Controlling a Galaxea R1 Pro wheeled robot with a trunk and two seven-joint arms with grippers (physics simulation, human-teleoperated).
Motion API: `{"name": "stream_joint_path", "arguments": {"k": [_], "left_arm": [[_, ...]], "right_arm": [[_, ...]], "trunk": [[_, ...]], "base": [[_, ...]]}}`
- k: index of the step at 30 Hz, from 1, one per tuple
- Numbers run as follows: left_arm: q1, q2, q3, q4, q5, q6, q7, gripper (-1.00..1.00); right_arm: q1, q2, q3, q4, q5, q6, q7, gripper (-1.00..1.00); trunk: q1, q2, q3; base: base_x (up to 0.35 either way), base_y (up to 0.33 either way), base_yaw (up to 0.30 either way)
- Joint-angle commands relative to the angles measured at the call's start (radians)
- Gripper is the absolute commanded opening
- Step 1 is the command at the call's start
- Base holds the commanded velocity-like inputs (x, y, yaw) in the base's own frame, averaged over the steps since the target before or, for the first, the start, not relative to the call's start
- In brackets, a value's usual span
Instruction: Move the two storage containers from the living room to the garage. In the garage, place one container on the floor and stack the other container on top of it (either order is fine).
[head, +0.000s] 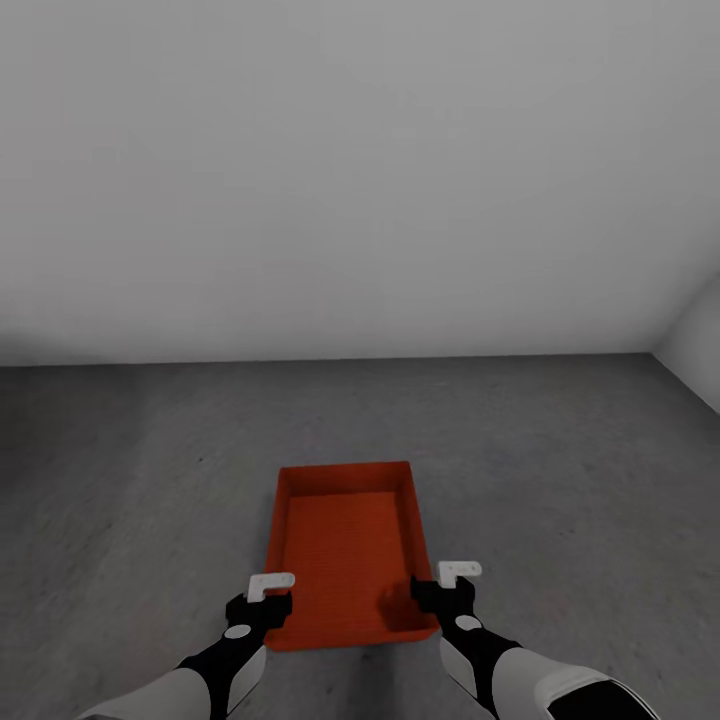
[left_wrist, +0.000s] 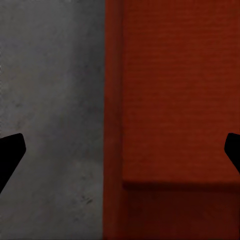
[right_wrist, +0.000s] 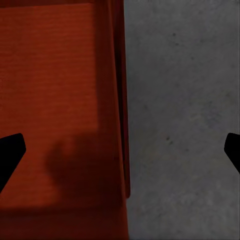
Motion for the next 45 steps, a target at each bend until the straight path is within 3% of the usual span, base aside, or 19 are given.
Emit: {"name": "stream_joint_path", "arguments": {"k": [1,45], "left_arm": [[-0.001,0.0,-0.009,0.001,0.011,-0.004,0.004,1.0],[-0.001,0.0,-0.009,0.001,0.011,-0.005,0.004,1.0]], "right_arm": [[0.0,0.0,0.009,0.001,-0.009,-0.003,-0.002,1.0],[0.0,0.0,0.009,0.001,-0.009,-0.003,-0.002,1.0]], "trunk": [[-0.004,0.007,0.003],[-0.173,0.315,0.14]], "base": [[0.0,0.0,0.0],[0.0,0.0,0.0]]}}
